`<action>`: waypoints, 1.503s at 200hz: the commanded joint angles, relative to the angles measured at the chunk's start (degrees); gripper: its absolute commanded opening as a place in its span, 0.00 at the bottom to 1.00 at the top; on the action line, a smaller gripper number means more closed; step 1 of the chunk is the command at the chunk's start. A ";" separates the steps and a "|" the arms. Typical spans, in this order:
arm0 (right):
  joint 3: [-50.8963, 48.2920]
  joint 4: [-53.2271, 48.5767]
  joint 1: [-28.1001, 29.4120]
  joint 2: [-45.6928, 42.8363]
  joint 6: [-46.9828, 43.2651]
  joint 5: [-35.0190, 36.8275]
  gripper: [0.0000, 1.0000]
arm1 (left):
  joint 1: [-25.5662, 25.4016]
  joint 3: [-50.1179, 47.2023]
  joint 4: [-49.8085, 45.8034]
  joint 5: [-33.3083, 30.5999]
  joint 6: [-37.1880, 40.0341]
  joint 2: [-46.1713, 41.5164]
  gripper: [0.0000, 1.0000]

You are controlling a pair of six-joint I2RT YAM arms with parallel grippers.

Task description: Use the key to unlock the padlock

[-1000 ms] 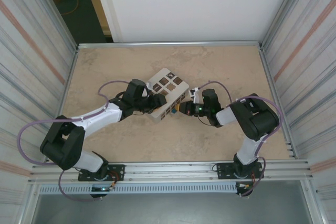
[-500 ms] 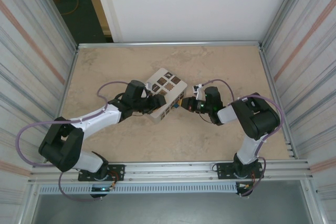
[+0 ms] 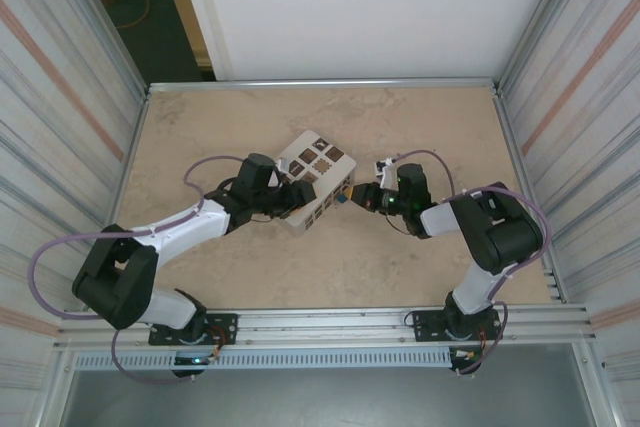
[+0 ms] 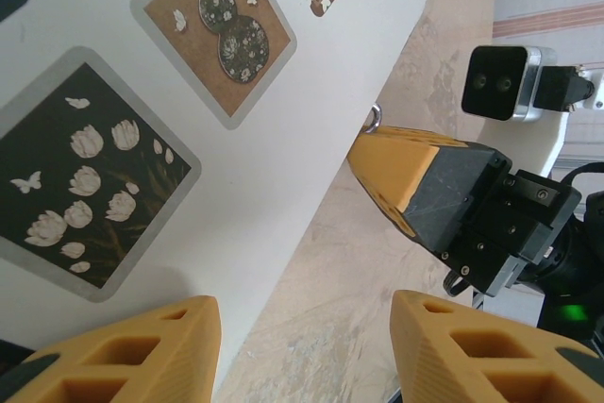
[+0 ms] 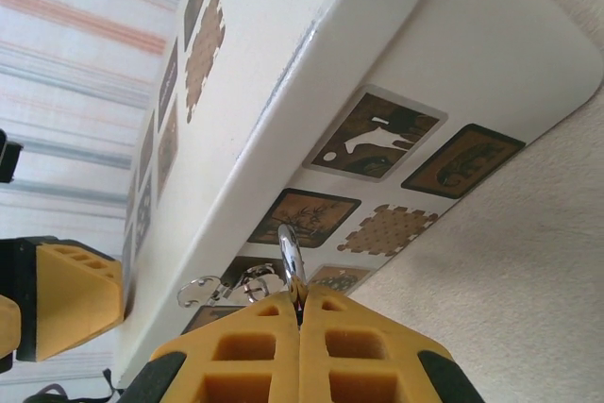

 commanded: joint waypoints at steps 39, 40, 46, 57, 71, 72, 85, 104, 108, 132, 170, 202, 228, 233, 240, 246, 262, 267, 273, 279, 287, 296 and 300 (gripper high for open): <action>-0.27 -9.86 -0.95 -6.71 -7.08 1.61 0.00 | 0.56 -0.31 -9.97 -0.85 0.06 -0.13 0.53; -0.24 -10.06 -0.95 -6.82 -7.20 1.64 0.00 | 0.57 -0.32 -9.97 -0.87 0.07 -0.13 0.53; -0.11 -11.35 -0.94 -7.33 -8.01 1.85 0.00 | 0.58 -0.21 -10.06 -0.88 0.07 -0.20 0.53; 0.05 -13.46 -0.95 -8.56 -9.25 2.35 0.00 | 0.67 -0.01 -10.07 -0.84 0.16 -0.37 0.53; 0.29 -15.74 -0.95 -9.91 -10.48 2.77 0.00 | 0.76 0.11 -10.16 -0.94 0.24 -0.77 0.54; 0.31 -15.91 -0.95 -10.01 -10.53 2.75 0.00 | 0.76 0.15 -10.16 -0.96 0.25 -0.80 0.54; 0.42 -17.97 -0.89 -11.17 -11.63 3.13 0.00 | 0.80 0.34 -10.29 -1.07 0.34 -1.31 0.55; 0.67 -20.61 -0.94 -12.90 -12.95 3.67 0.00 | 1.06 0.29 -10.73 -1.49 0.56 -2.09 0.55; 0.74 -21.15 -0.89 -13.26 -13.22 3.80 0.00 | 1.10 0.29 -10.82 -1.45 0.60 -2.30 0.55; 1.10 -24.42 -0.69 -15.21 -14.82 4.15 0.00 | 1.37 0.18 -11.36 -2.01 0.95 -3.80 0.57; 2.82 -34.76 0.87 -19.77 -20.18 5.84 0.00 | 1.73 0.03 -14.03 -4.46 2.36 -7.40 0.60; 3.89 -43.41 2.47 -24.34 -23.83 8.55 0.00 | 1.99 -0.21 -17.27 -8.26 4.27 -11.35 0.62; 4.56 -48.42 4.55 -27.11 -25.46 10.50 0.00 | 2.01 -0.31 -20.60 -11.73 6.84 -14.82 0.62; 4.69 -49.29 4.86 -27.47 -25.64 10.81 0.00 | 1.99 -0.39 -21.20 -12.36 7.23 -15.60 0.62; 4.90 -50.48 5.25 -28.00 -25.95 11.16 0.00 | 1.99 -0.42 -21.95 -13.18 7.90 -16.72 0.62; 5.21 -51.62 5.63 -28.49 -26.31 11.34 0.00 | 2.01 -0.67 -22.54 -13.94 8.31 -17.80 0.63; 5.97 -54.78 6.38 -29.53 -27.21 11.94 0.00 | 1.99 -1.29 -24.29 -15.99 9.56 -21.04 0.64; 6.19 -55.84 6.58 -29.85 -27.46 12.05 0.00 | 1.99 -1.42 -24.84 -16.68 10.00 -22.16 0.65; 6.51 -57.01 6.81 -30.28 -27.77 12.21 0.00 | 2.03 -1.73 -25.59 -17.46 10.53 -23.55 0.65; 6.71 -58.13 6.99 -30.76 -28.00 12.45 0.00 | 2.08 -1.99 -26.32 -18.22 11.06 -24.91 0.66; 6.90 -59.55 7.19 -31.28 -28.27 12.49 0.00 | 2.14 -2.34 -27.23 -19.32 11.75 -26.77 0.68; 7.18 -61.12 7.46 -31.86 -28.48 12.72 0.00 | 2.34 -2.84 -28.24 -20.30 12.48 -28.84 0.70; 7.25 -61.96 7.55 -32.10 -28.57 12.80 0.00 | 2.41 -3.15 -28.68 -20.76 12.82 -29.73 0.70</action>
